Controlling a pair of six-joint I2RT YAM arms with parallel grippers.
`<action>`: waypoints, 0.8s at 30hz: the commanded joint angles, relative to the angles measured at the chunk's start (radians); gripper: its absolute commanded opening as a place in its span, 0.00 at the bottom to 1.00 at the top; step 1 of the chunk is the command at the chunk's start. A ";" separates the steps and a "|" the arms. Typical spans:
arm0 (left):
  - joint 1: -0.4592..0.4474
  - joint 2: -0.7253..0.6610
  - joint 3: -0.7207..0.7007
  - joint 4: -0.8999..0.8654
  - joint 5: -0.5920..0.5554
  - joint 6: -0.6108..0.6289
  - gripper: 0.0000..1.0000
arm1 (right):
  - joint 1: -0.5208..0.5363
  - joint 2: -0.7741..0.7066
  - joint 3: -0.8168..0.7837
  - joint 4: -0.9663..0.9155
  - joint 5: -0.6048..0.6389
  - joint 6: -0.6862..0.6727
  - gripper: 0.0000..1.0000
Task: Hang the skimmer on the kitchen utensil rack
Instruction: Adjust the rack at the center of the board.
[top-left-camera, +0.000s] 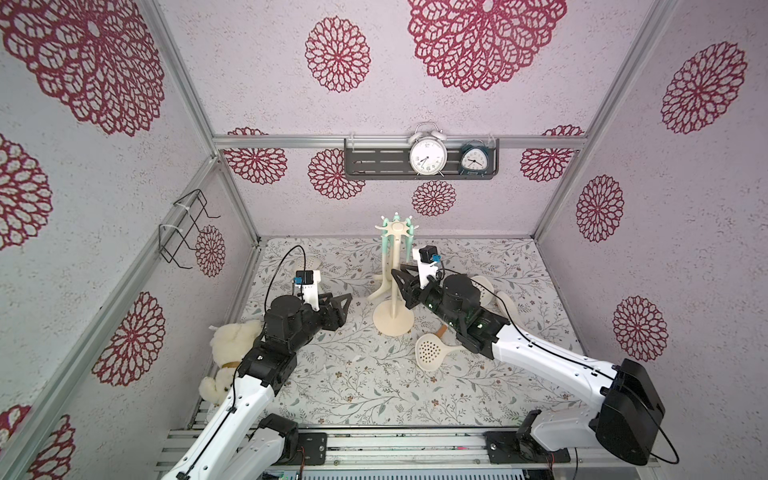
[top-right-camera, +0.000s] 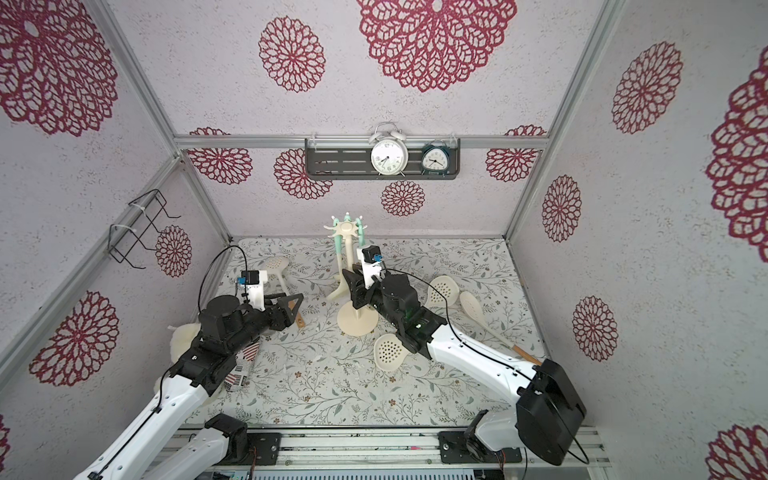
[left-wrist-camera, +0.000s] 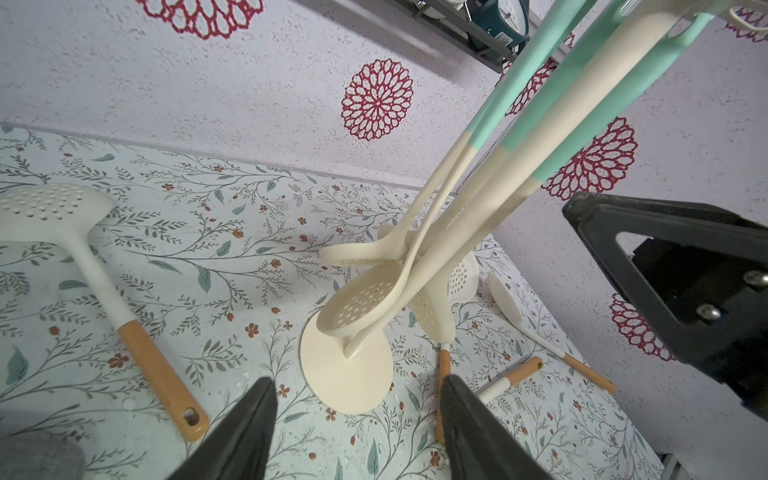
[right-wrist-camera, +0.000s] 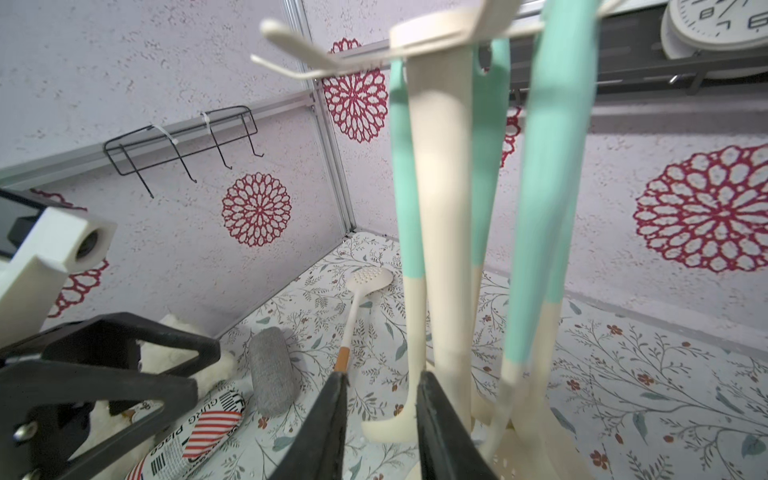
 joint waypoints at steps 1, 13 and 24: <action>0.008 -0.014 -0.005 -0.026 0.030 -0.006 0.66 | -0.001 0.023 0.048 0.079 0.037 -0.015 0.31; 0.015 -0.034 -0.012 -0.057 0.007 0.009 0.65 | -0.020 0.063 0.074 0.087 0.134 -0.012 0.43; 0.020 -0.030 -0.004 -0.079 -0.033 0.001 0.63 | -0.066 0.136 0.125 0.088 0.087 -0.013 0.43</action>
